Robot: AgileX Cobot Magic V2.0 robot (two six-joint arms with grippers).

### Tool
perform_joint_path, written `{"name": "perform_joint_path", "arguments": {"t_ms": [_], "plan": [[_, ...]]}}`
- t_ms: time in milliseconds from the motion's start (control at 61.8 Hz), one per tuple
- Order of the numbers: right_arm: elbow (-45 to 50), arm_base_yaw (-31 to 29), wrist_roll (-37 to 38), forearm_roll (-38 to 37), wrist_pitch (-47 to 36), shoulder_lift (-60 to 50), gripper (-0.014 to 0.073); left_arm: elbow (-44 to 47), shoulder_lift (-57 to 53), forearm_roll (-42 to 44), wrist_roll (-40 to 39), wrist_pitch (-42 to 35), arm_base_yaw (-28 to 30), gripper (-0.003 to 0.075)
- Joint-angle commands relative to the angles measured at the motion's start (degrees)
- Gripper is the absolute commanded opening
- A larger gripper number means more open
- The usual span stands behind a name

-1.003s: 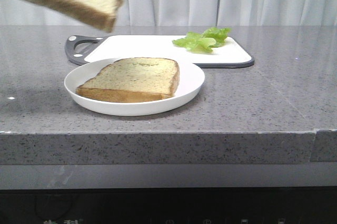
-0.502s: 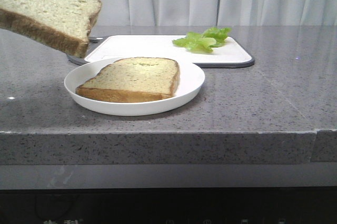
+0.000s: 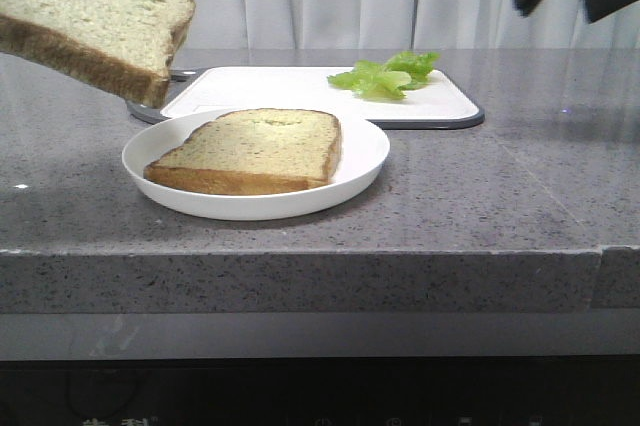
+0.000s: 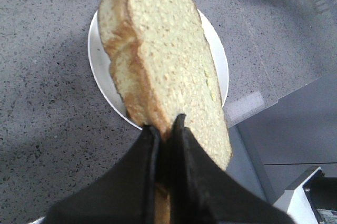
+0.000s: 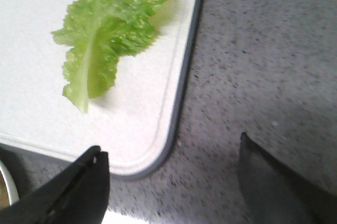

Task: Left arm grabs bread, right arm adds lettuce
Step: 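Move the right gripper to the lettuce leaf and grasp it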

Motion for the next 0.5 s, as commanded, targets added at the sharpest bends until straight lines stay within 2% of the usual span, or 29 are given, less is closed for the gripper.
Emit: {"name": "perform_joint_path", "arguments": {"t_ms": [0,113,194,486], "plan": [[-6.41,-1.77,-8.67,11.75,0.53,3.27,0.0532,-1.37,-1.37,-4.02,0.26,-1.38,0.07,-0.002],[-12.57,-2.56,-18.6,24.92,3.75,9.71,0.0532,-1.37,-1.37,-4.02,0.26,-1.38,0.07,-0.002],[-17.14,-2.47,-22.35,30.73,4.84,14.53,0.0531,-1.37,-1.37,-4.02,0.26,-1.38,-0.04,-0.002],[-27.79,-2.39,-22.53,32.08,4.84,25.13,0.0531,-1.37,-1.37,-4.02,0.26,-1.38,0.07,-0.002]]}}
